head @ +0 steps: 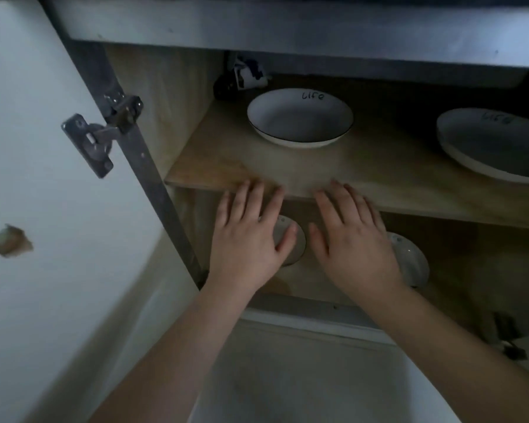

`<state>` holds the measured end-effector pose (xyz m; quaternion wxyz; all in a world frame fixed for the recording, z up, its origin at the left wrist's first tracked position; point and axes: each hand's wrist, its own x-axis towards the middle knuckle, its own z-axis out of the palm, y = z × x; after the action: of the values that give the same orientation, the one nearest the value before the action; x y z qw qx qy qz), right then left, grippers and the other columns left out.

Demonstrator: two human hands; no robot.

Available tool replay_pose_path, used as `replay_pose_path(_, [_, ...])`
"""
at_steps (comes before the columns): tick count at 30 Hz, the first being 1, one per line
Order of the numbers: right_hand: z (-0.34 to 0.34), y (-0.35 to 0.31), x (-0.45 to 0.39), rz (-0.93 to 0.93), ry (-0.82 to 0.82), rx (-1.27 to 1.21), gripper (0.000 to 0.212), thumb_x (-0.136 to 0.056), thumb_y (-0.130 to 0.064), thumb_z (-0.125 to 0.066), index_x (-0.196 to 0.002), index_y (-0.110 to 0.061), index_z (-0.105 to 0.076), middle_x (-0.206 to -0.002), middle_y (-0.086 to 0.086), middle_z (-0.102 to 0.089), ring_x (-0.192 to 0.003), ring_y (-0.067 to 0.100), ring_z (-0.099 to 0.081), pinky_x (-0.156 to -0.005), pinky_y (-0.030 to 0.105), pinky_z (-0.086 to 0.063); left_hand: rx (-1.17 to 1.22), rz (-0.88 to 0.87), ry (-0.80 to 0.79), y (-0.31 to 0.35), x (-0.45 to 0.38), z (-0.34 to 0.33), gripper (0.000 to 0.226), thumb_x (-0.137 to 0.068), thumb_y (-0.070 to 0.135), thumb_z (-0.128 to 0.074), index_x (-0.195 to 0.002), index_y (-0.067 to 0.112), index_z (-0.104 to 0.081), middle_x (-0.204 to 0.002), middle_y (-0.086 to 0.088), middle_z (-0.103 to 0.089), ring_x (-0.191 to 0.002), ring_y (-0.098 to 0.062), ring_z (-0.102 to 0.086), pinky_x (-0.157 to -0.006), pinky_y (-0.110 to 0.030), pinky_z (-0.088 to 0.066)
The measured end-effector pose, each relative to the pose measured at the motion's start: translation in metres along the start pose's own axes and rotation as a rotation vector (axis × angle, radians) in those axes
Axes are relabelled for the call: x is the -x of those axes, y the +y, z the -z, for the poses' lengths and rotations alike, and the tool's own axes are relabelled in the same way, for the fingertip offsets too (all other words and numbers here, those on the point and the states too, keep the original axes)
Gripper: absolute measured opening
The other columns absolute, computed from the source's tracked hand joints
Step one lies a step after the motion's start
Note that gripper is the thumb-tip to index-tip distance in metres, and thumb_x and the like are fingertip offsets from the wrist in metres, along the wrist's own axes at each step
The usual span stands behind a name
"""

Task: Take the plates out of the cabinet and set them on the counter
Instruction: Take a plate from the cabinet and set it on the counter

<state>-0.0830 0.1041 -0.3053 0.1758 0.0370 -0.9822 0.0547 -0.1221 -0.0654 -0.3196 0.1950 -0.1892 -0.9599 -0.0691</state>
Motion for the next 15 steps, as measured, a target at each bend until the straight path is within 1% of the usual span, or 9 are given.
replay_pose_path(4, [-0.007,0.001,0.001,0.022,-0.002,0.049,0.052,-0.098,-0.038,-0.04,-0.145,-0.015,-0.039,-0.149,0.011,-0.041,-0.14,0.027,-0.033,-0.118,0.044,-0.02,-0.017,-0.008,0.036,-0.004,-0.002,-0.004,0.06,-0.097,0.055,-0.03,-0.142,0.021,-0.048,-0.143,-0.013,-0.051,-0.136,-0.033,-0.041,-0.115,-0.054,-0.026])
replay_pose_path(7, [-0.004,0.001,0.001,0.02,0.017,0.048,0.05,-0.098,-0.039,-0.039,-0.142,-0.015,-0.045,-0.144,0.01,-0.048,-0.136,0.027,-0.04,-0.115,0.043,-0.026,-0.028,0.001,0.016,-0.003,-0.004,0.0,0.06,-0.097,0.057,-0.027,-0.14,0.022,-0.051,-0.14,-0.012,-0.055,-0.131,-0.033,-0.045,-0.111,-0.054,-0.031])
replay_pose_path(9, [0.0,0.0,-0.001,0.015,0.038,0.045,0.047,-0.098,-0.04,-0.04,-0.136,-0.016,-0.052,-0.138,0.01,-0.054,-0.129,0.027,-0.047,-0.109,0.044,-0.033,-0.026,0.004,0.02,-0.002,-0.006,0.004,0.059,-0.097,0.058,-0.028,-0.135,0.023,-0.056,-0.135,-0.01,-0.059,-0.126,-0.033,-0.049,-0.106,-0.054,-0.036])
replay_pose_path(12, [0.009,0.001,-0.014,0.0,0.075,0.06,0.044,-0.098,-0.042,-0.037,-0.123,-0.017,-0.062,-0.124,0.008,-0.063,-0.111,0.028,-0.059,-0.095,0.044,-0.045,-0.009,-0.014,0.081,-0.007,-0.017,0.012,0.055,-0.097,0.055,-0.029,-0.124,0.022,-0.065,-0.125,-0.009,-0.065,-0.119,-0.033,-0.055,-0.099,-0.052,-0.041])
replay_pose_path(13, [0.013,0.003,-0.021,-0.005,0.077,0.091,0.045,-0.098,-0.044,-0.033,-0.12,-0.017,-0.063,-0.121,0.008,-0.064,-0.107,0.027,-0.061,-0.091,0.044,-0.047,0.004,-0.017,0.112,-0.009,-0.023,0.013,0.054,-0.098,0.053,-0.03,-0.121,0.02,-0.066,-0.123,-0.01,-0.066,-0.117,-0.032,-0.056,-0.097,-0.051,-0.042])
replay_pose_path(15, [0.018,0.009,-0.038,-0.022,0.095,0.132,0.047,-0.098,-0.046,-0.03,-0.119,-0.017,-0.061,-0.118,0.009,-0.063,-0.104,0.027,-0.061,-0.088,0.044,-0.047,0.027,-0.02,0.154,-0.015,-0.036,0.015,0.053,-0.099,0.052,-0.03,-0.124,0.019,-0.064,-0.126,-0.011,-0.064,-0.117,-0.032,-0.056,-0.095,-0.05,-0.042])
